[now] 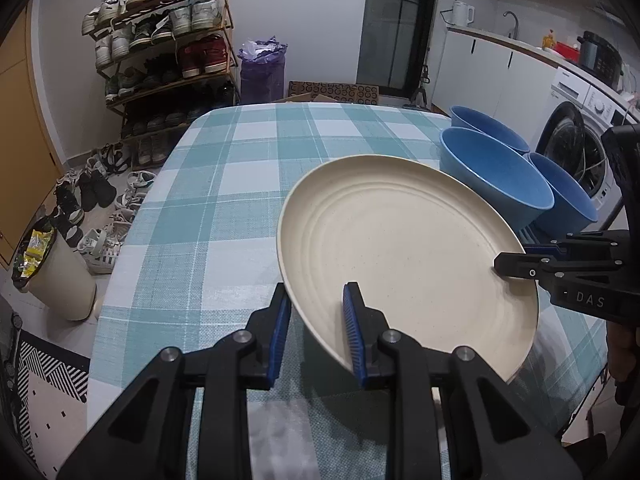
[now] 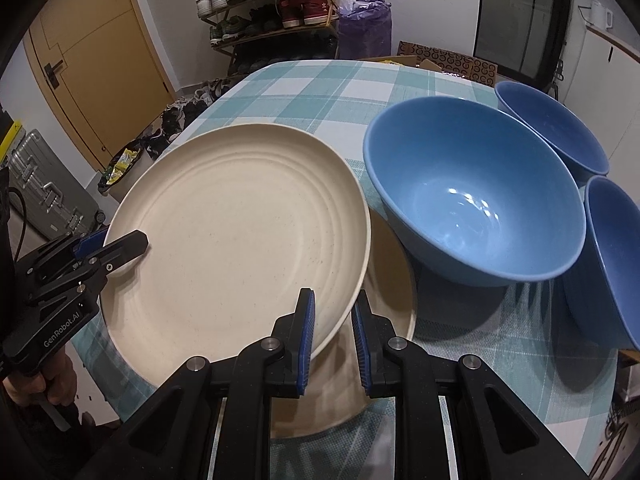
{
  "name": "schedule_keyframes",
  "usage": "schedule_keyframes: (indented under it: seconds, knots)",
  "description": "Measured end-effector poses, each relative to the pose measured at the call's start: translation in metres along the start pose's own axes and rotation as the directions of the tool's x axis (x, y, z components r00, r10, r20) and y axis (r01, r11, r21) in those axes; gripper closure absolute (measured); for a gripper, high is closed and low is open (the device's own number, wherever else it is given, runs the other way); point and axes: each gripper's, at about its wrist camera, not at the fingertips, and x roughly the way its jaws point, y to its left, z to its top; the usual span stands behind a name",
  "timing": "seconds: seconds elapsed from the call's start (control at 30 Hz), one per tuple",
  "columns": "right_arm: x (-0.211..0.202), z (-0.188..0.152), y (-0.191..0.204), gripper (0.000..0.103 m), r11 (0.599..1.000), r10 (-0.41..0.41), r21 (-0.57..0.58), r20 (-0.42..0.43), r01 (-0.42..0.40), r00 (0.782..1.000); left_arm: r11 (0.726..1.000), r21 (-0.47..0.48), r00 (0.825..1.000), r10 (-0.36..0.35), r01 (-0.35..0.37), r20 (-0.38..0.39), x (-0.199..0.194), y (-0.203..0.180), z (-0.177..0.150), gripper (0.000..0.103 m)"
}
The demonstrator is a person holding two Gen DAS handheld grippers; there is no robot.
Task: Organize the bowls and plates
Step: 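Lower the held cream plate onto the other cream plate with both grippers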
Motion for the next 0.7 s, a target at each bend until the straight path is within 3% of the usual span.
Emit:
schedule_keyframes:
  seconds: [0.7]
  knots:
    - [0.006, -0.02, -0.01, 0.084, 0.998, -0.057, -0.017, -0.031, 0.056, 0.998, 0.997, 0.072, 0.998, 0.022, -0.017, -0.067, 0.018, -0.023, -0.011, 0.078]
